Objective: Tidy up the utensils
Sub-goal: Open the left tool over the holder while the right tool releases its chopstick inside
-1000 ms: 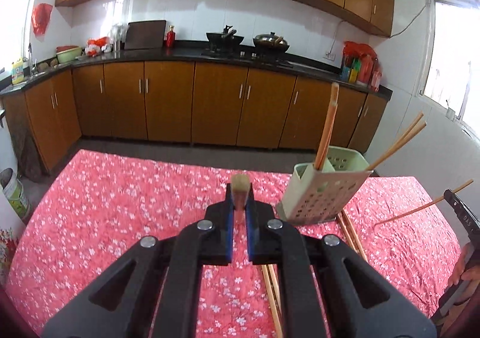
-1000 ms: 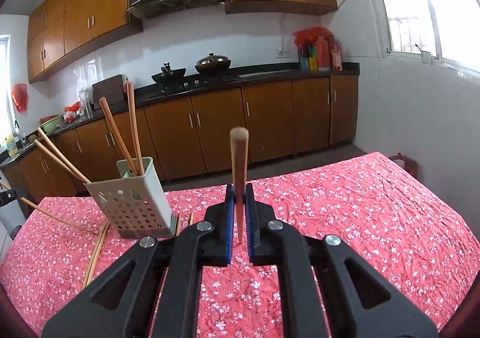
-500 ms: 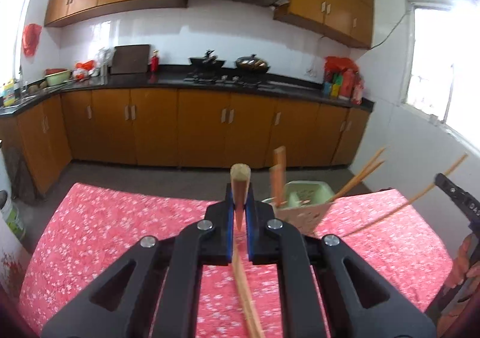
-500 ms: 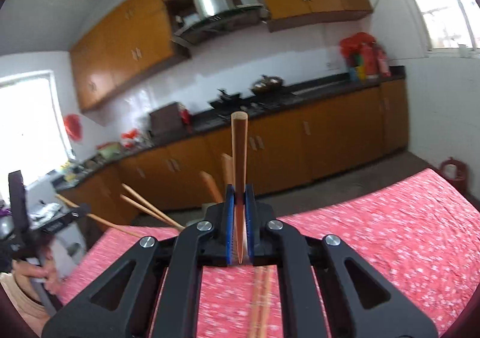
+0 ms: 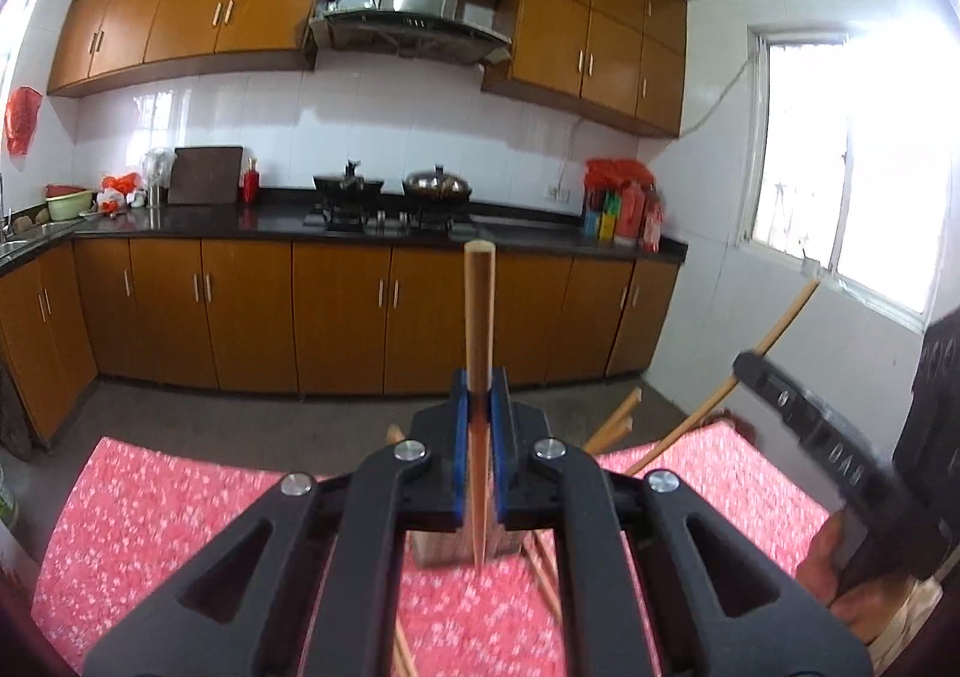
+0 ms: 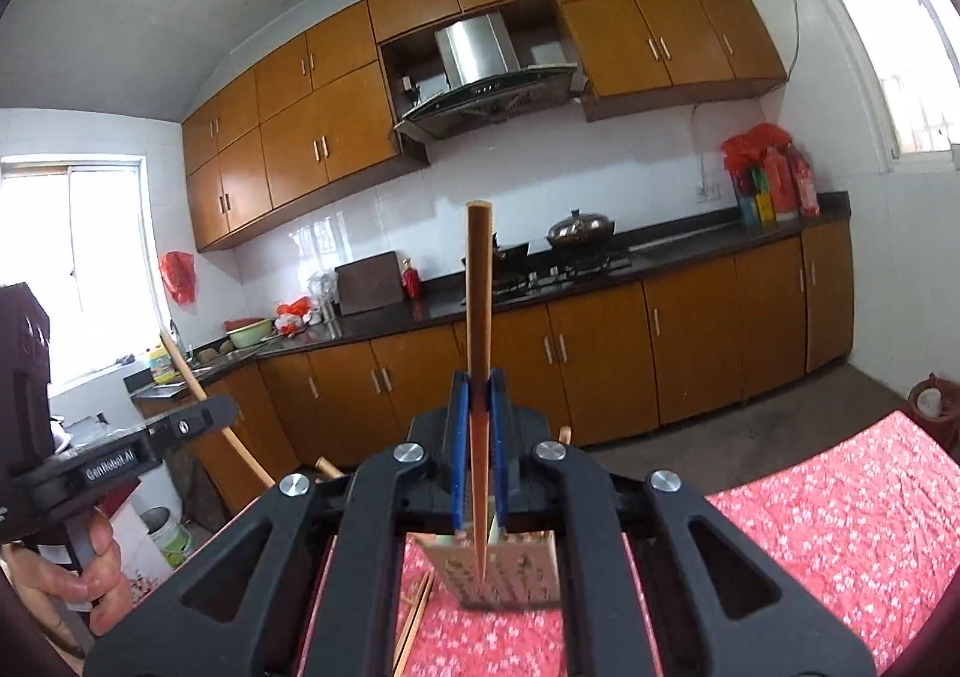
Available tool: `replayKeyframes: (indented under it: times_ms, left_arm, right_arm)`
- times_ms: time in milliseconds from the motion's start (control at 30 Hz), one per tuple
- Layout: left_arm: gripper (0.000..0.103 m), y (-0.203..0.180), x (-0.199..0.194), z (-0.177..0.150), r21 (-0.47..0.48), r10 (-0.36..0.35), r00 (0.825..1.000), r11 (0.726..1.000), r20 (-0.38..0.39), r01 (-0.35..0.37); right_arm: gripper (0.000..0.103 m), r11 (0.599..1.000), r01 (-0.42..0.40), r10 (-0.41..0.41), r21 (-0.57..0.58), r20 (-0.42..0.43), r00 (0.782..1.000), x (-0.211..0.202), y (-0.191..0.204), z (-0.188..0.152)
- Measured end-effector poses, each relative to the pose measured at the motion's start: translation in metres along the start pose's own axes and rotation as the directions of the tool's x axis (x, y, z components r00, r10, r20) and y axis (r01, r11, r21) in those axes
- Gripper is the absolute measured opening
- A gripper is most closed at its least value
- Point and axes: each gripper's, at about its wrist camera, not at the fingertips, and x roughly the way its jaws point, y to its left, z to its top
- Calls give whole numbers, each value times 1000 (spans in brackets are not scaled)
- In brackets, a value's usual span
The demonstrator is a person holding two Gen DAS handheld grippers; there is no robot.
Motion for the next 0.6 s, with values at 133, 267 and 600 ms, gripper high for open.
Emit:
replayKeyframes:
  times_ms: [133, 267, 600]
  left_arm:
    - [8, -6, 14, 21, -16, 49, 995, 999, 87, -47]
    - [8, -4, 31, 35, -58, 91, 986, 995, 140, -83]
    - [8, 13, 96, 3, -96, 115, 992, 989, 60, -109]
  right_arm:
    - [8, 999, 37, -37, -1, 34, 999, 17, 0, 4]
    - [8, 998, 65, -64, -13, 50, 997, 37, 2, 4]
    - [8, 993, 106, -109, -53, -54, 993, 84, -2, -33]
